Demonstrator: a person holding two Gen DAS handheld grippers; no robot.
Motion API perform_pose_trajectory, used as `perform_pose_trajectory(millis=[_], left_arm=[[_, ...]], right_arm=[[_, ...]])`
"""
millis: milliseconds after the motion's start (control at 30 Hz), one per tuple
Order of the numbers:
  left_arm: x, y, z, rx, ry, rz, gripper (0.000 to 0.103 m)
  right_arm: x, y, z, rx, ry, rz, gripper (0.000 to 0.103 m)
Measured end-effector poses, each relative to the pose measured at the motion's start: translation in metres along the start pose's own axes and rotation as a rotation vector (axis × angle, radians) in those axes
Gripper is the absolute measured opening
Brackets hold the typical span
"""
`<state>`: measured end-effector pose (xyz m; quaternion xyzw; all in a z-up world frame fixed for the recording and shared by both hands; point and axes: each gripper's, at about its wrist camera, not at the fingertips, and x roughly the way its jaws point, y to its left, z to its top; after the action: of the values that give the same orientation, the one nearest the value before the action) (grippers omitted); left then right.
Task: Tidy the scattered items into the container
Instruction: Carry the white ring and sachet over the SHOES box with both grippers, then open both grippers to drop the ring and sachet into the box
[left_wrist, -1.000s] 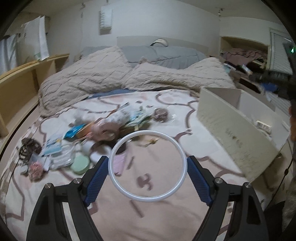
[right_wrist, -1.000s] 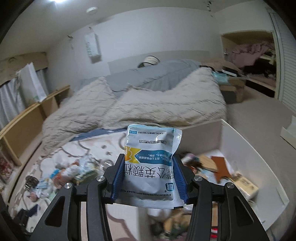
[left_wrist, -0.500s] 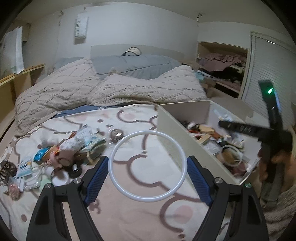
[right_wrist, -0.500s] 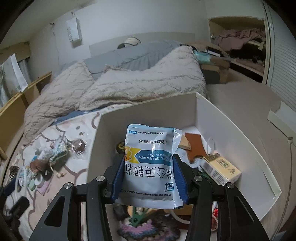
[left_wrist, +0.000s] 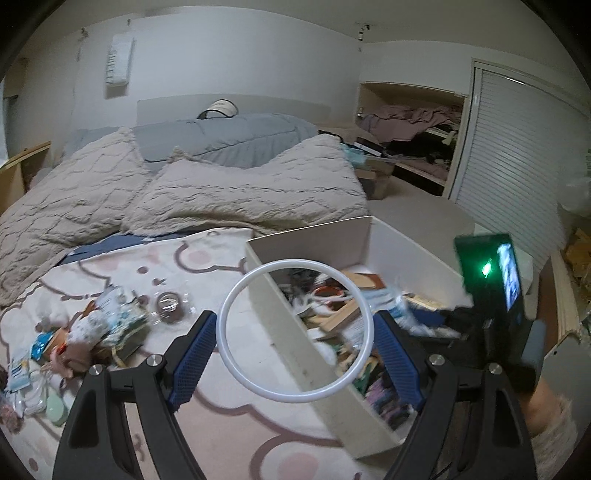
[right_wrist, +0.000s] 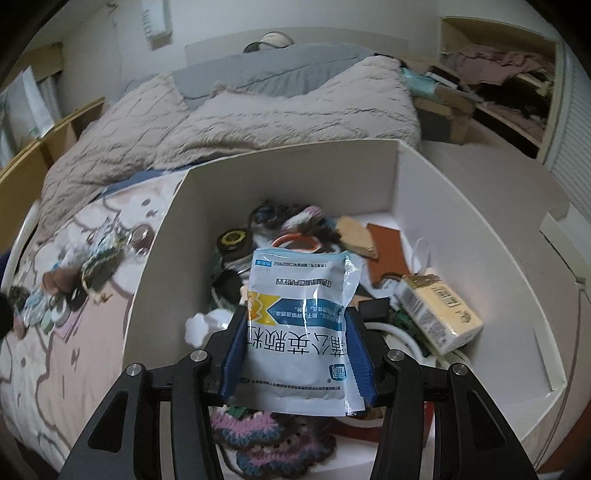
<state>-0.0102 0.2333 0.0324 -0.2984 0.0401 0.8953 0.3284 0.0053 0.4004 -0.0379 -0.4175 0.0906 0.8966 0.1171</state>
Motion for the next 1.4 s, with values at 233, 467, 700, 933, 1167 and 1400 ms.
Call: perform_pose_trajectory(millis=[233,467,700,933,1167,1400], left_arm=[[0.016,-0.008,0.012,-0.043,0.015,-0.035,0.085],[0.028,-0.012,0.020,-0.065,0.033,-0.028,0.085],[0.046,-0.022,0.030,-0.066,0.062,-0.041,0.085],[0.078,-0.033,0.037,-0.088,0.123,-0.062,0.085],[0.118,-0.050,0.041,-0.044,0.212,-0.048,0.085],[0.149,-0.060,0.034,0.016,0.307,0.010,0.085]], right_arm=[[-0.004,0.006,-0.002,-0.028,0.006,0.052,0.056],[0.000,-0.001,-0.005,-0.030,0.034,0.044,0.071],[-0.010,-0.011,-0.007,-0.030,0.014,0.030,0.084],[-0.027,-0.031,-0.007,0.023,-0.035,0.009,0.084],[-0.027,-0.054,-0.012,0.072,-0.033,-0.045,0.084],[-0.026,-0.063,-0.013,0.088,-0.033,-0.044,0.084]])
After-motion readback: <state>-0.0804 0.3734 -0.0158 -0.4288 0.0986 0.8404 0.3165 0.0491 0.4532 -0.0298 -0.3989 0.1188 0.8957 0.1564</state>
